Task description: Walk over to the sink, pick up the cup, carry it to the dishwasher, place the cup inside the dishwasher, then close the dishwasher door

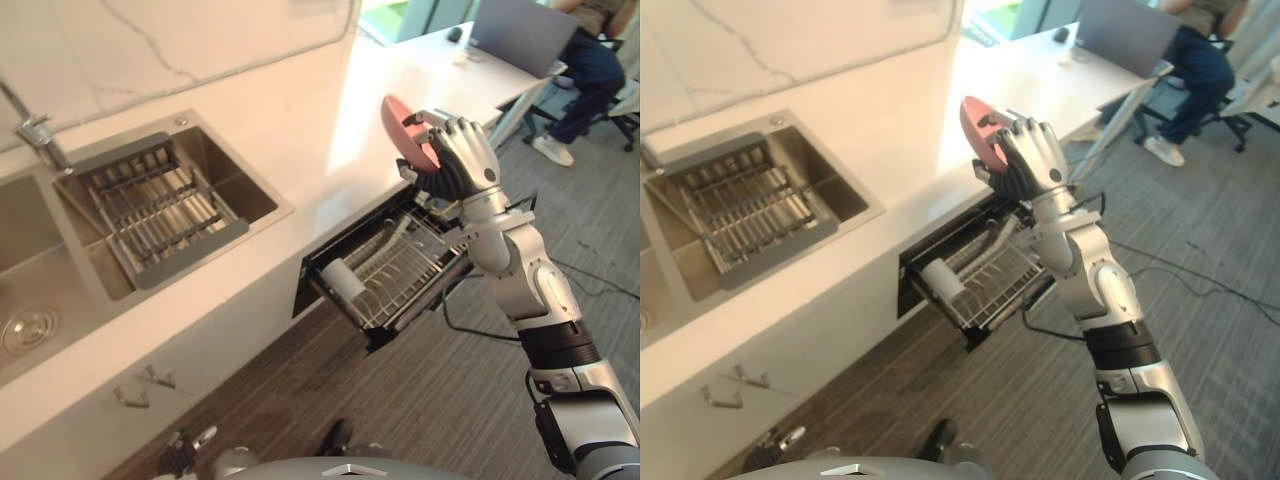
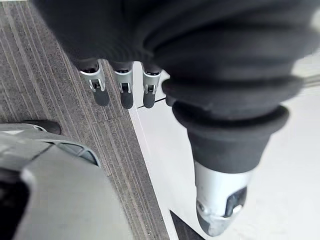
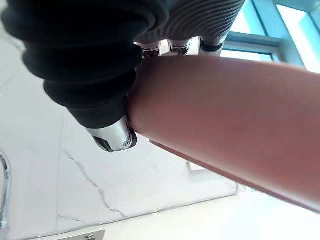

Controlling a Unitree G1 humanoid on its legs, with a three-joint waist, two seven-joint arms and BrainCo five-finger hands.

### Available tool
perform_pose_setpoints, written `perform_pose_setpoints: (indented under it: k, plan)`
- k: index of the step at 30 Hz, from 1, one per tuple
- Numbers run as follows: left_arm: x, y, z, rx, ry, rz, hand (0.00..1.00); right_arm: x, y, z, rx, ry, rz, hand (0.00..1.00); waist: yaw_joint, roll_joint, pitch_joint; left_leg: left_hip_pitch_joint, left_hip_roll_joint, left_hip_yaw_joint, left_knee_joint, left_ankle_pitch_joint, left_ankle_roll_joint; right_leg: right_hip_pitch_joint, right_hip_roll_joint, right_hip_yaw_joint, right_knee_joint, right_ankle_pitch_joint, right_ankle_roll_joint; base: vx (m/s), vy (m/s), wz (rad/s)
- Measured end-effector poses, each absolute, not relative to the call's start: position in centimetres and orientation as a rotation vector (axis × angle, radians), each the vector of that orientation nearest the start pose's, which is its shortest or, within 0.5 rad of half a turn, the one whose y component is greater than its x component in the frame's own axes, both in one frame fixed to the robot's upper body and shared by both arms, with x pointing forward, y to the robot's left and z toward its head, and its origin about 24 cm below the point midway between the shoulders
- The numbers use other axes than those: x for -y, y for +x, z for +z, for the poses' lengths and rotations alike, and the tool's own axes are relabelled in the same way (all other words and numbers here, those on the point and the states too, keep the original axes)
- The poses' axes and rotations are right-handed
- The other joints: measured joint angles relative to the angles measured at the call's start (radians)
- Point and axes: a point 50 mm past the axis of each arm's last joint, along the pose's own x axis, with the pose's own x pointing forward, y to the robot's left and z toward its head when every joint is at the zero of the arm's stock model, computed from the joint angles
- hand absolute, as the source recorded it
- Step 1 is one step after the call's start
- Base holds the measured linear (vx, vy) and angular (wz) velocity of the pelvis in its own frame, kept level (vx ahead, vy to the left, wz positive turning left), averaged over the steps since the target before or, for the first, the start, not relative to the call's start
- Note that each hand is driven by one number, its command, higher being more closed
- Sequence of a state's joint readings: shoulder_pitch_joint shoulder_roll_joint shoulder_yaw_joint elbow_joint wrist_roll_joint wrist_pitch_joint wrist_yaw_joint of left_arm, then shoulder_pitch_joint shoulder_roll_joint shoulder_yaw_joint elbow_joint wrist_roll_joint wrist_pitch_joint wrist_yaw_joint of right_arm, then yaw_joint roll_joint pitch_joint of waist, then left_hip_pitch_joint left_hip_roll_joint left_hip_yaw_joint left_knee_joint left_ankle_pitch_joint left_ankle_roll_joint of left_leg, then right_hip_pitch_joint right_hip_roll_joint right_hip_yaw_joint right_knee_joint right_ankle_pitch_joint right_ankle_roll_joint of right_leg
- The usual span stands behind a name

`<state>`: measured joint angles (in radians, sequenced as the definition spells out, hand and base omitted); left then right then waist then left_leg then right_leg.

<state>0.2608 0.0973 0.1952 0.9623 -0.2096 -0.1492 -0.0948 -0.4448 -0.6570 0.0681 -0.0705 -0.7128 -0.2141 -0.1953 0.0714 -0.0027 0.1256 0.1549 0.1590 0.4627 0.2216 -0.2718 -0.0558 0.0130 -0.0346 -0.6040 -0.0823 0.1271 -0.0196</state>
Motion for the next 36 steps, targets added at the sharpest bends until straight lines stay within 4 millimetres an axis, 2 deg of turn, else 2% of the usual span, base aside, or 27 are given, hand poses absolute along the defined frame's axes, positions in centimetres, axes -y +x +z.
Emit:
perform_pose_setpoints:
  k: [5, 9, 11, 15, 19, 22, 24, 26, 29, 31, 34, 36]
  plan:
    - [-21.8, 4.7, -15.7, -1.024, -0.179, 0.323, 0.0, 22.7, 28.7, 20.4, 0.67, -1.315, -0.234, 1.0, -0.018, 0.0, -0.002, 0.009, -0.016, -0.027, -0.081, 0.035, -0.011, -0.017, 0.001, -0.007, -0.006, 0.005, -0.007, -0.06, 0.03, 0.09]
    - [-21.8, 4.1, -15.9, -1.05, -0.144, 0.305, 0.0, 23.6, 28.3, 19.2, 0.595, -1.305, -0.236, 1.0, -0.024, -0.005, 0.001, 0.025, -0.036, -0.03, -0.123, 0.053, -0.012, -0.017, -0.008, -0.006, -0.007, 0.019, -0.009, -0.06, 0.124, 0.01]
    - [-21.8, 4.2, -15.9, -1.049, -0.136, 0.3, 0.0, 23.7, 28.3, 19.3, 0.59, -1.287, -0.235, 1.0, -0.029, -0.012, 0.005, 0.014, -0.048, -0.031, -0.122, 0.058, -0.005, -0.029, -0.021, -0.001, -0.007, 0.033, -0.009, -0.11, 0.146, -0.02]
    - [-22.4, 6.1, -15.5, -1.001, -0.121, 0.293, 0.0, 24.6, 28.2, 19.8, 0.578, -1.246, -0.288, 1.0, -0.032, -0.046, 0.058, -0.103, -0.081, -0.039, -0.078, 0.067, 0.024, -0.122, -0.065, 0.05, -0.006, 0.081, 0.0, -0.14, 0.143, 0.04]
    - [-22.7, 8.5, -14.9, -0.931, -0.173, 0.308, 0.0, 25.0, 29.4, 19.3, 0.539, -1.234, -0.311, 1.0, -0.031, -0.048, 0.153, -0.198, -0.085, -0.05, -0.007, 0.061, 0.038, -0.189, -0.081, 0.098, 0.0, 0.098, 0.017, -0.12, 0.145, 0.1]
    - [-22.6, 10.0, -14.6, -0.883, -0.219, 0.319, 0.0, 25.5, 31.1, 20.7, 0.538, -1.215, -0.38, 1.0, -0.028, -0.031, 0.215, -0.287, -0.077, -0.06, 0.063, 0.044, 0.041, -0.246, -0.083, 0.099, 0.001, 0.125, -0.007, -0.08, 0.096, 0.02]
    - [-22.5, 10.9, -14.3, -0.846, -0.261, 0.331, 0.0, 25.9, 31.6, 21.6, 0.548, -1.183, -0.423, 1.0, -0.032, -0.017, 0.251, -0.326, -0.073, -0.075, 0.094, 0.036, 0.046, -0.265, -0.085, 0.101, 0.001, 0.135, -0.005, -0.05, 0.138, 0.17]
    - [-22.5, 12.4, -13.6, -0.776, -0.313, 0.335, 0.0, 26.2, 32.5, 22.7, 0.559, -1.193, -0.439, 1.0, -0.03, -0.002, 0.3, -0.371, -0.07, -0.088, 0.131, 0.027, 0.056, -0.284, -0.088, 0.147, 0.001, 0.152, 0.012, -0.04, 0.274, 0.19]
    - [-22.0, 13.8, -13.2, -0.737, -0.34, 0.312, 0.0, 26.2, 33.7, 23.4, 0.542, -1.23, -0.423, 1.0, -0.028, 0.015, 0.317, -0.425, -0.08, -0.105, 0.16, 0.027, 0.067, -0.317, -0.099, 0.185, 0.001, 0.172, 0.034, -0.04, 0.237, 0.19]
    - [-21.9, 14.4, -13.0, -0.719, -0.349, 0.304, 0.0, 26.0, 34.2, 23.5, 0.543, -1.234, -0.421, 1.0, -0.019, 0.018, 0.32, -0.441, -0.084, -0.104, 0.163, 0.028, 0.073, -0.333, -0.103, 0.19, 0.001, 0.183, 0.035, -0.05, 0.187, 0.06]
    - [-21.7, 15.5, -12.4, -0.678, -0.358, 0.282, 0.0, 25.3, 35.2, 25.2, 0.578, -1.277, -0.407, 1.0, -0.003, 0.04, 0.342, -0.48, -0.087, -0.107, 0.179, 0.03, 0.088, -0.364, -0.11, 0.208, 0.001, 0.214, 0.038, -0.06, 0.203, 0.05]
    - [-21.8, 15.6, -12.3, -0.676, -0.353, 0.278, 0.0, 25.0, 35.7, 26.3, 0.59, -1.285, -0.41, 1.0, 0.003, 0.042, 0.347, -0.504, -0.098, -0.107, 0.18, 0.033, 0.094, -0.384, -0.121, 0.209, 0.001, 0.215, 0.037, -0.08, 0.205, 0.06]
